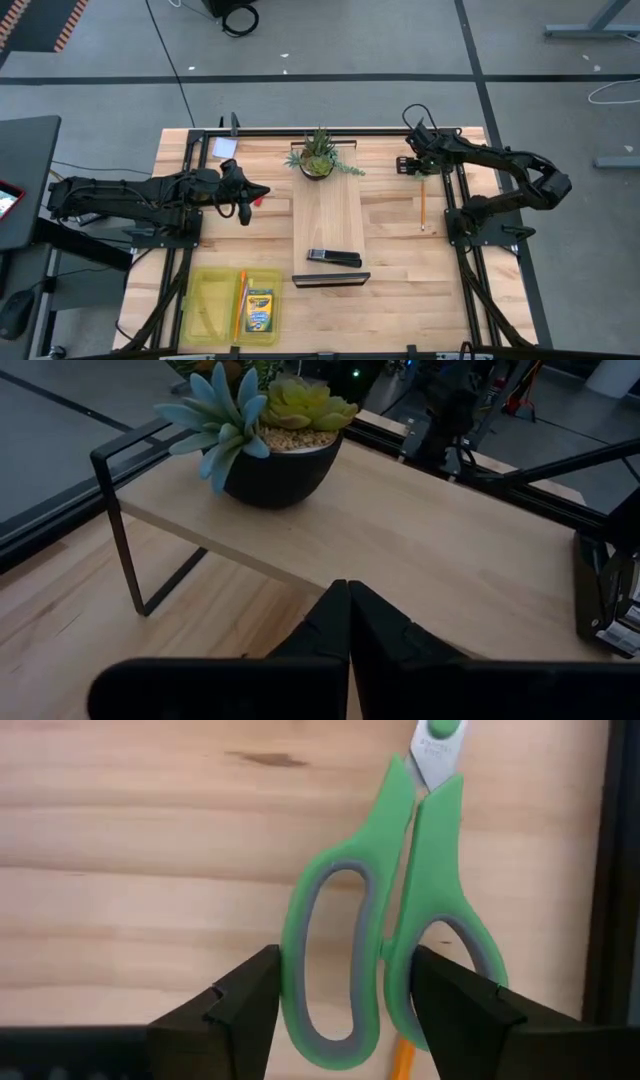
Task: Pack school essentials
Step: Put the green scissors into the yellow supply box
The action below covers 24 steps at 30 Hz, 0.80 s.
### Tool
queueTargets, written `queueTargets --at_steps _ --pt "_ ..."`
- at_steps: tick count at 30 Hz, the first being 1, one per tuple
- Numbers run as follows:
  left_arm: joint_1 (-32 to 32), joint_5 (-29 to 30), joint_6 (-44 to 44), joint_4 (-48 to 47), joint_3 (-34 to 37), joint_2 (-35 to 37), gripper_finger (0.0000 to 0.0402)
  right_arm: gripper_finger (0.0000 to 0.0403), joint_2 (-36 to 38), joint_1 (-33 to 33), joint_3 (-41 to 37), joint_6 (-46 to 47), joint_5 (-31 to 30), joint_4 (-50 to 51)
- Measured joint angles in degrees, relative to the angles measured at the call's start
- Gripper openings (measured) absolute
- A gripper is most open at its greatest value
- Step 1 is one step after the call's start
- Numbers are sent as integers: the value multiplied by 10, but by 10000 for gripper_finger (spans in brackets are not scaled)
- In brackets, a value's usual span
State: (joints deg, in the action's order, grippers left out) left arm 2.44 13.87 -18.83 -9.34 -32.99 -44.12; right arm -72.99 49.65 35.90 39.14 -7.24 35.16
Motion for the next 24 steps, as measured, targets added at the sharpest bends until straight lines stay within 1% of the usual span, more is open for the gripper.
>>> queueTargets --at_steps 7,13,18,24 --pt "0 0 0 0 0 0 23 216 20 -44 1 14 -21 7" --pt "0 0 0 0 0 0 10 216 20 -80 1 28 -21 8" --pt "0 0 -15 0 0 0 7 216 28 -123 1 51 -18 8" --pt "0 0 -16 1 0 0 23 216 57 -164 19 71 -14 22"
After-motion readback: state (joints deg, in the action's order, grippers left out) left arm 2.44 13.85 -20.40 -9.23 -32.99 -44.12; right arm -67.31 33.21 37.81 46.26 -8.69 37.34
